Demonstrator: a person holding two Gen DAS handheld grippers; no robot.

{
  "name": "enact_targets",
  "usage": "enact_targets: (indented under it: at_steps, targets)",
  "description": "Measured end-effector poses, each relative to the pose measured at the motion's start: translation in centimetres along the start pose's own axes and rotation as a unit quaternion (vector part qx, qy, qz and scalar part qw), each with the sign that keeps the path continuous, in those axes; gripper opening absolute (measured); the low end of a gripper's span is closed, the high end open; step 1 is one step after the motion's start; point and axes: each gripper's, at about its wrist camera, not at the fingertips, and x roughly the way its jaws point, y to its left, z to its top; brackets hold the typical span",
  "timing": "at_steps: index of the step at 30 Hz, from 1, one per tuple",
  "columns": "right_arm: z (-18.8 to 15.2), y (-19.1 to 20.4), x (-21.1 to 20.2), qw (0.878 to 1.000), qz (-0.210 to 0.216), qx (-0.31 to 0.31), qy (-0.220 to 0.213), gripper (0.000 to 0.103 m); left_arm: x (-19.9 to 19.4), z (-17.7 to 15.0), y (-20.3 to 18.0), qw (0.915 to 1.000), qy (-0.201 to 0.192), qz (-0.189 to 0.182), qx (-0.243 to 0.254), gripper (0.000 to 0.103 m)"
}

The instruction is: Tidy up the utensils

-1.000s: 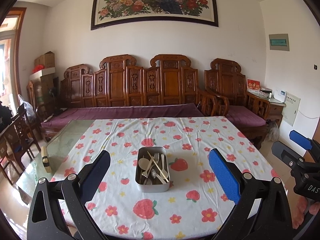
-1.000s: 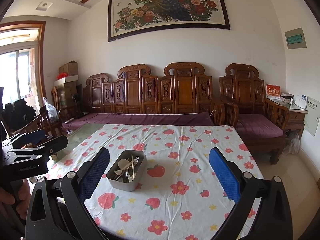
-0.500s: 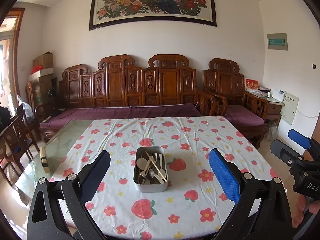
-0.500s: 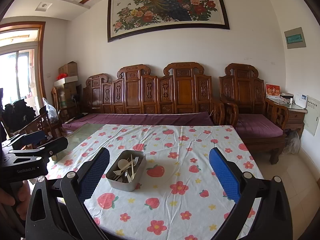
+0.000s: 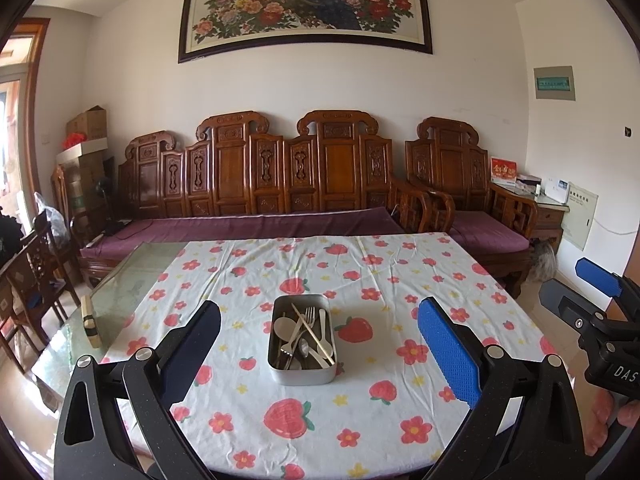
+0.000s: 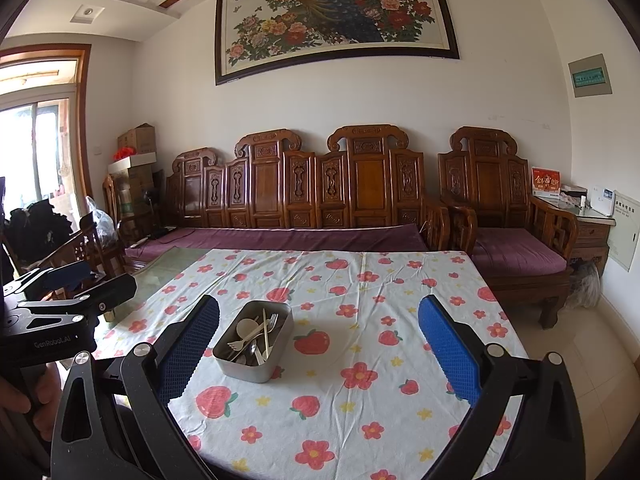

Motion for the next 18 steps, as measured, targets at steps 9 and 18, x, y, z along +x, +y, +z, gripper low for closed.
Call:
enact_targets:
  at_steps: [9, 18]
  targets:
    - [-0.02, -0.01, 0.02, 1.000, 0.000, 0.000, 0.000, 0.100, -0.01, 0.00, 0.00, 1.0000, 0.000, 0.000, 0.001, 0.095]
    - [-0.04, -0.03, 0.02, 1.000, 0.000, 0.000, 0.000, 0.100, -0.11, 0.09, 0.12, 1.0000, -0.001, 0.000, 0.000, 0.095]
